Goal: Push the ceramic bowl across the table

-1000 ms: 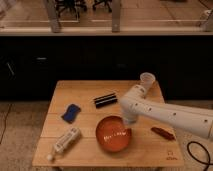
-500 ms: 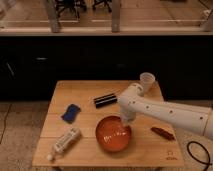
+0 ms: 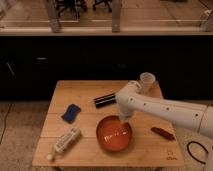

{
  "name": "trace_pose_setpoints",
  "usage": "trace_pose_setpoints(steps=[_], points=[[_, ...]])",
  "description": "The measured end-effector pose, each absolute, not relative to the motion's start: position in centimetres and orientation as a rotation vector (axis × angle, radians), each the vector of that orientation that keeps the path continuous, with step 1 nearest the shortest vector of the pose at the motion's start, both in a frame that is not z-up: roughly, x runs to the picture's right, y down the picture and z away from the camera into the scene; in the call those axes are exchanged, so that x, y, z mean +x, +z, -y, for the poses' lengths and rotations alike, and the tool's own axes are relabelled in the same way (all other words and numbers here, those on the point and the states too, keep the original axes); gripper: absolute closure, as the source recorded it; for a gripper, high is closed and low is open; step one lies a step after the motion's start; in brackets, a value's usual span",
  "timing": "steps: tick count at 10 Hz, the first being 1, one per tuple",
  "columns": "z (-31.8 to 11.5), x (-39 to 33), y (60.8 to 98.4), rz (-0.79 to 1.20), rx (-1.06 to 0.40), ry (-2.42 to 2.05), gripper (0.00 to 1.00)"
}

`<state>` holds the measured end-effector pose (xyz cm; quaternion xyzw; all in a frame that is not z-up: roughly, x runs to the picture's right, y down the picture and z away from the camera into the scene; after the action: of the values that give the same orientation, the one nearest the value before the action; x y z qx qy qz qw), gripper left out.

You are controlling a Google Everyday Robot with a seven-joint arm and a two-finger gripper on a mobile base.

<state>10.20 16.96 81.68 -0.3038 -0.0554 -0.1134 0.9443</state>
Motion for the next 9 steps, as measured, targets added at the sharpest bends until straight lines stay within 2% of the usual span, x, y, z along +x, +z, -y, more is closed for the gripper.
trace_pose_setpoints(steps=[1,3,9], points=[[-16.5,10.2,82.0,0.118,-0.613,-0.235,0.91],[-15.7,10.2,82.4,0.135,-0.604,-0.231,0.97],[-14.9,11.7,83.6,0.165,-0.589,-0.210,0.97]])
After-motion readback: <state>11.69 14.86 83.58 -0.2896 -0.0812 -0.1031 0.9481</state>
